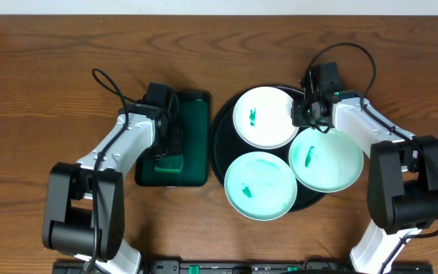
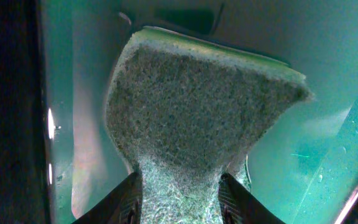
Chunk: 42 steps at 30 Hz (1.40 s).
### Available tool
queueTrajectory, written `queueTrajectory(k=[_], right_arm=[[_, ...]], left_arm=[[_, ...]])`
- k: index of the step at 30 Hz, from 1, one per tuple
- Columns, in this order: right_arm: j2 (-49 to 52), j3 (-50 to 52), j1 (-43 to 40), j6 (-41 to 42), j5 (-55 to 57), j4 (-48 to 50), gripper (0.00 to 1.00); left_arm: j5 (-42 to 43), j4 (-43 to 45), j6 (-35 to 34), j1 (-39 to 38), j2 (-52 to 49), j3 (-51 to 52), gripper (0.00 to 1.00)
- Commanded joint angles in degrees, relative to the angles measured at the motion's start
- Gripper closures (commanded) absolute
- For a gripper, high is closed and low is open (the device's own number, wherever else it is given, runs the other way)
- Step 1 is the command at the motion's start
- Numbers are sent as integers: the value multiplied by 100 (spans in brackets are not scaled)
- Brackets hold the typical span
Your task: Clean dirty plates on tray and stack at the side
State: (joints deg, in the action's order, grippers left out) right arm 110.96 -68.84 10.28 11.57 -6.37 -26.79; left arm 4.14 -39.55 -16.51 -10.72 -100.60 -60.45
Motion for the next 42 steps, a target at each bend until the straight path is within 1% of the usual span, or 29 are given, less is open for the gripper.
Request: queueTrajectory(k=[1, 2, 3, 9, 15, 22, 28, 42], right_arm=[[-24, -9, 70, -4, -79, 13, 96], [-24, -9, 70, -4, -79, 13, 99], [-24, -9, 70, -4, -76, 13, 99], [-24, -9, 92, -4, -81, 24, 99], [-24, -9, 238, -7, -166, 22, 99], [-24, -9, 433, -7, -164, 22, 99], [-24, -9, 505, -4, -166, 0, 99], [-26, -17, 503, -4, -164, 173, 99]], left_arm=[[-94, -17, -35, -13, -225, 61, 75], [-74, -17, -35, -13, -238, 61, 92], [-72, -20, -35, -13, -236, 59, 93], [-72, -39, -28, -13, 120, -66, 93], [-74, 249, -31, -13, 977, -179, 93], [-76, 345, -24, -13, 1628, -179, 93], [-74, 433, -26, -13, 1816, -179, 93], [-76, 422, -9, -13, 1816, -177, 93]])
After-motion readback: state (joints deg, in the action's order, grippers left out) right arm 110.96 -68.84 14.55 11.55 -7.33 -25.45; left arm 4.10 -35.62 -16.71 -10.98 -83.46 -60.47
